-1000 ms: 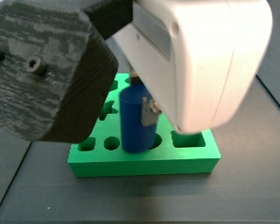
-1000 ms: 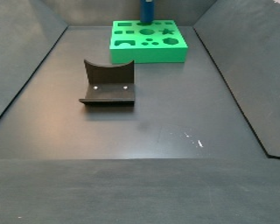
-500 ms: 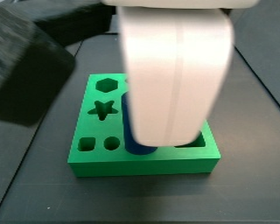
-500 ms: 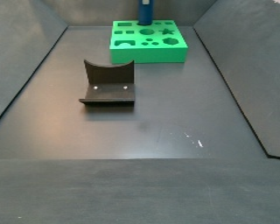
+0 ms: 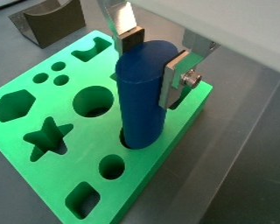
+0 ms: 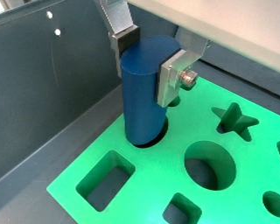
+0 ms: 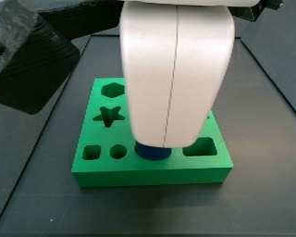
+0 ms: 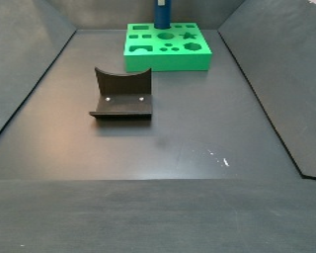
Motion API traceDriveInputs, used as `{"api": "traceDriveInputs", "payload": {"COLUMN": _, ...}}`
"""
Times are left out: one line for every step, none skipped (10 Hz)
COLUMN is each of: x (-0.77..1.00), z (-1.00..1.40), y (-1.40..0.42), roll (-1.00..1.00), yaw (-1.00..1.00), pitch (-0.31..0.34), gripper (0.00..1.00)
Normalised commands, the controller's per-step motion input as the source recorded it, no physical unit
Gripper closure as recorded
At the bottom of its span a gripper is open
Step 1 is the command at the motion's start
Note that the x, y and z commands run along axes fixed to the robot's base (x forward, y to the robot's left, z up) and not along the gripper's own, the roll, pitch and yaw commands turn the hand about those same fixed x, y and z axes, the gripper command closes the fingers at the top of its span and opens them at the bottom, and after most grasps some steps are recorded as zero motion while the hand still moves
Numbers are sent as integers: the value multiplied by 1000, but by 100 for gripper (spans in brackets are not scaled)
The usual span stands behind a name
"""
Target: Insert the oval object.
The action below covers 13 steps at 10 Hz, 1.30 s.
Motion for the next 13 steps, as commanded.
{"api": "traceDriveInputs", "payload": {"x": -369, "z": -174, "y": 94, "roll": 76, "yaw": 0, "pitch": 0, "gripper": 100}}
{"api": "traceDriveInputs", "payload": {"x": -260, "z": -209, "y": 80, "roll": 0, "yaw": 43, "pitch": 0, "gripper": 100}}
{"api": "traceDriveInputs", "payload": {"x": -120, "z": -220, "y": 140, "roll": 1, "yaw": 66, "pitch": 0, "gripper": 100}}
{"api": "traceDriveInputs", "payload": {"x": 91, "z": -323, "y": 29, "roll": 0, "yaw": 0, "pitch": 0, "gripper": 100}}
{"api": "traceDriveInputs", "payload": {"x": 514, "z": -386, "y": 0, "roll": 6, "yaw": -229, "pitch": 9, "gripper": 100}}
{"api": "traceDriveInputs", "payload": {"x": 611, "z": -434, "y": 0, "roll": 13, "yaw": -274, "pitch": 26, "gripper": 100}}
{"api": "traceDriveInputs", "payload": {"x": 551, "z": -451, "y": 0, "roll": 16, "yaw": -251, "pitch": 43, "gripper": 100}}
{"api": "traceDriveInputs", "payload": {"x": 417, "z": -443, "y": 11, "roll": 59, "yaw": -143, "pitch": 50, "gripper": 100}}
{"api": "traceDriveInputs", "payload": {"x": 237, "z": -437, "y": 100, "roll": 89, "yaw": 0, "pitch": 29, "gripper": 100}}
{"api": "traceDriveInputs", "payload": {"x": 103, "z": -451, "y": 143, "roll": 54, "yaw": 77, "pitch": 0, "gripper": 100}}
{"api": "traceDriveInputs", "payload": {"x": 46, "z": -317, "y": 0, "roll": -1, "yaw": 0, "pitch": -41, "gripper": 100}}
{"api": "traceDriveInputs", "payload": {"x": 0, "z": -46, "y": 123, "roll": -123, "yaw": -31, "pitch": 0, "gripper": 100}}
{"api": "traceDriveInputs", "payload": {"x": 0, "z": 0, "y": 0, "roll": 0, "yaw": 0, "pitch": 0, "gripper": 100}}
